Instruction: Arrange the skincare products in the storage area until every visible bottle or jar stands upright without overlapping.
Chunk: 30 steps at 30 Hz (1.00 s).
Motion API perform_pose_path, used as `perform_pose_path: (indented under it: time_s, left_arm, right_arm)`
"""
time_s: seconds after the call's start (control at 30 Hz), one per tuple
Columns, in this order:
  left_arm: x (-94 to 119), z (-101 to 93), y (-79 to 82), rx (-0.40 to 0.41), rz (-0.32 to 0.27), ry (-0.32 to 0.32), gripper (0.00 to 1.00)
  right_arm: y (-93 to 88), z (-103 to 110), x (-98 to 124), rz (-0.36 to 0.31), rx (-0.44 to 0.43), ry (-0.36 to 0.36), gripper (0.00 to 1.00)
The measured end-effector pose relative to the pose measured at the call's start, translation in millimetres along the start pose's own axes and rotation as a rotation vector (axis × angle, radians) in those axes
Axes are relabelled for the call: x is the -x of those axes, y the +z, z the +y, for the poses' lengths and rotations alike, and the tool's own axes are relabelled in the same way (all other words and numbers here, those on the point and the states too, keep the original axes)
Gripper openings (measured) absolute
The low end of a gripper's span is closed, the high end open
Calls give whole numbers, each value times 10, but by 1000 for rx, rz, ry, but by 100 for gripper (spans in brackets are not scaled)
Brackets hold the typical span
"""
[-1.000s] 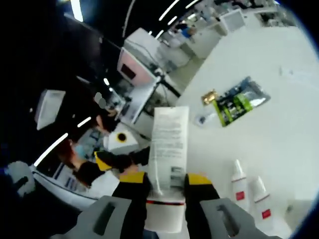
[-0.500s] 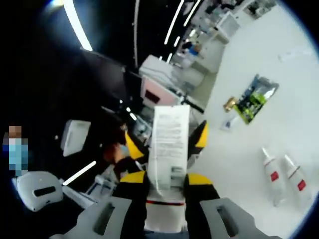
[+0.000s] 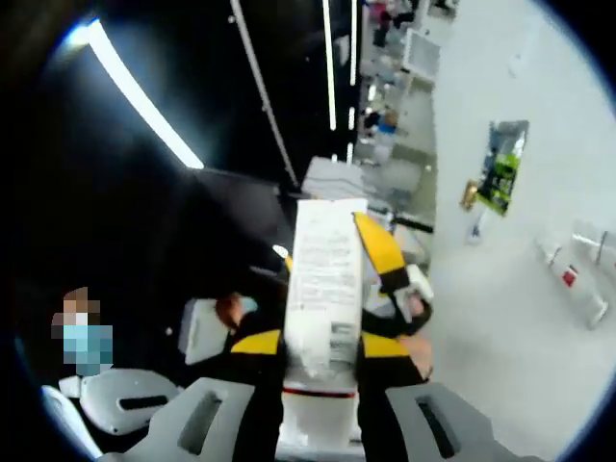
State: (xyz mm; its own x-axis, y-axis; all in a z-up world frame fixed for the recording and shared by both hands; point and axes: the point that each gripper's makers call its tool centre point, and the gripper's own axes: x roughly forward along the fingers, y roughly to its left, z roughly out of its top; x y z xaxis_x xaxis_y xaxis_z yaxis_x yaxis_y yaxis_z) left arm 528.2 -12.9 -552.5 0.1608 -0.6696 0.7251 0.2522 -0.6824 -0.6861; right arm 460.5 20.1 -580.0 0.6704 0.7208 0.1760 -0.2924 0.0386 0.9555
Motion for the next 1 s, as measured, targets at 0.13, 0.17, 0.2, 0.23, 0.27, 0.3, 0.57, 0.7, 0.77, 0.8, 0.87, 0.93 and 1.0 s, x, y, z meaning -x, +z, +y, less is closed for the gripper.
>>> perform_pose_path:
  time_s: [0.13,0.17,0.2,0.23,0.27,0.3,0.57,0.7,0.77,0.8,0.87,0.93,1.0]
  left_arm:
    - [-82,23,-97,11,7,-24,25]
    - [-101,12,-127,32,8,-37,24]
    - [-110,8,-141,42,6,-45,23]
    - [-116,-1,-161,53,8,-57,21]
    - [-133,-8,-186,70,8,-70,20]
    - [-143,-18,-210,85,11,-79,19]
    - [-264,-10,-371,159,21,-137,18]
    - [-339,40,-434,184,35,-142,16]
    - [-391,60,-499,171,63,-136,18]
    - [-404,77,-516,167,77,-130,17]
    - [-419,112,-515,166,85,-117,16]
    - [-433,149,-550,167,107,-97,16]
    - [-448,170,-570,162,109,-84,16]
  right_arm:
    - [-1,100,81,-33,-45,60,20]
    - [-2,134,107,-41,-63,84,20]
    - [2,161,122,-48,-76,101,20]
    - [0,195,143,-53,-94,123,20]
    - [-9,229,170,-59,-112,148,20]
    - [-11,247,186,-63,-125,162,20]
    - [22,375,360,-115,-250,289,20]
    - [66,335,455,-123,-282,302,20]
    - [25,301,473,-125,-290,294,20]
    - [31,322,492,-140,-290,312,20]
    - [51,327,539,-164,-310,318,20]
    - [64,316,574,-168,-310,315,20]
    - [92,306,598,-186,-327,323,21]
